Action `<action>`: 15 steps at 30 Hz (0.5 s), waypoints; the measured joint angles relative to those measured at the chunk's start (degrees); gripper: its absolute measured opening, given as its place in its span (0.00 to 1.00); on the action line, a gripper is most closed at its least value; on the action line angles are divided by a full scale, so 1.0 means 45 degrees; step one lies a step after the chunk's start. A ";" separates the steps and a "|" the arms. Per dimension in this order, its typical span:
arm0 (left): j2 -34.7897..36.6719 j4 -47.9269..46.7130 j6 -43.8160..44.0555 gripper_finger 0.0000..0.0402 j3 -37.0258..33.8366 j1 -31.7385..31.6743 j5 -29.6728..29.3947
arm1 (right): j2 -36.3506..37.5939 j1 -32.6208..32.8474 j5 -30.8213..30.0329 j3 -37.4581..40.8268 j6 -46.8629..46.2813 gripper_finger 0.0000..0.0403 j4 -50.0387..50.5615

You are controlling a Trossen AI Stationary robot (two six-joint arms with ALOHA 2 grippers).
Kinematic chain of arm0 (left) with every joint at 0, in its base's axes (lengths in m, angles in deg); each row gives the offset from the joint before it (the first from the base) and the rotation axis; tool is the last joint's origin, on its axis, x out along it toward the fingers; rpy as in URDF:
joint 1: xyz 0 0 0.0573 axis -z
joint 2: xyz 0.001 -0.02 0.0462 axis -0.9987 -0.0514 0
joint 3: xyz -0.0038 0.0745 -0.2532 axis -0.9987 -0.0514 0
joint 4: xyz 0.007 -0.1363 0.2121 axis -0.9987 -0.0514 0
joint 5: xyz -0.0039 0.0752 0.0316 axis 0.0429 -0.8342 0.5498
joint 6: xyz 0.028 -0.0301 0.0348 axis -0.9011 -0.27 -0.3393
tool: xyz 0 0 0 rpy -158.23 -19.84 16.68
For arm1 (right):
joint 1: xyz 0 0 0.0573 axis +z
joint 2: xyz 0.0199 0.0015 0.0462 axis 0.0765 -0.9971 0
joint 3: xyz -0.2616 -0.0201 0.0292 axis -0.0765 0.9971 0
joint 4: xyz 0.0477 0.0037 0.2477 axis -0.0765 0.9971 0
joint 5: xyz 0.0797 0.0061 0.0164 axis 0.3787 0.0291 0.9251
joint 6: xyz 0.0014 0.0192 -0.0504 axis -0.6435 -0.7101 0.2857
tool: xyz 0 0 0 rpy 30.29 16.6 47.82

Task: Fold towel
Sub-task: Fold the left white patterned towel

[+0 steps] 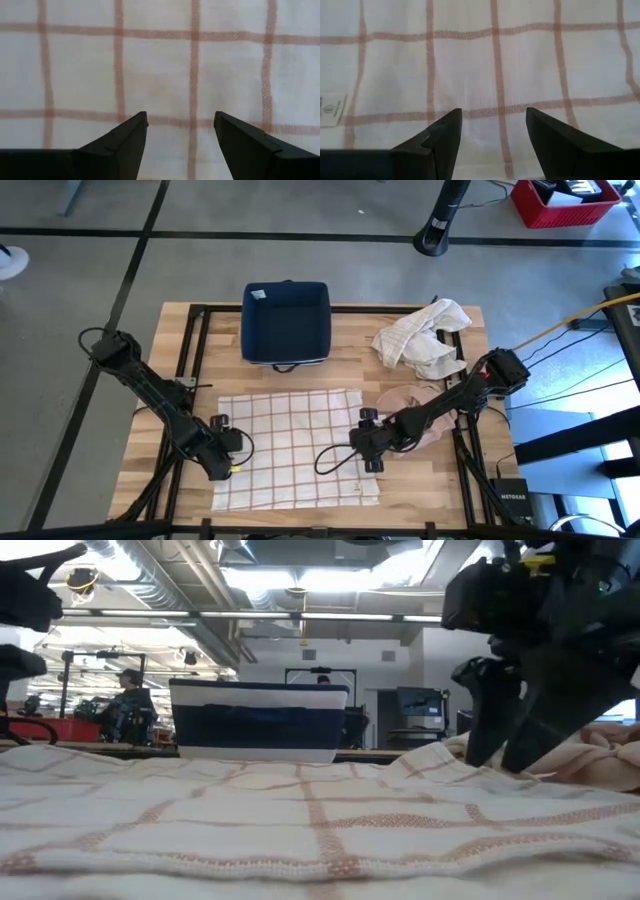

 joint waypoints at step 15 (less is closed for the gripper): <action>-0.0052 0.0944 0.0179 0.56 -0.1129 0.0024 0.0213 | -0.0585 0.0005 0.0165 -0.0019 0.0043 0.56 -0.0053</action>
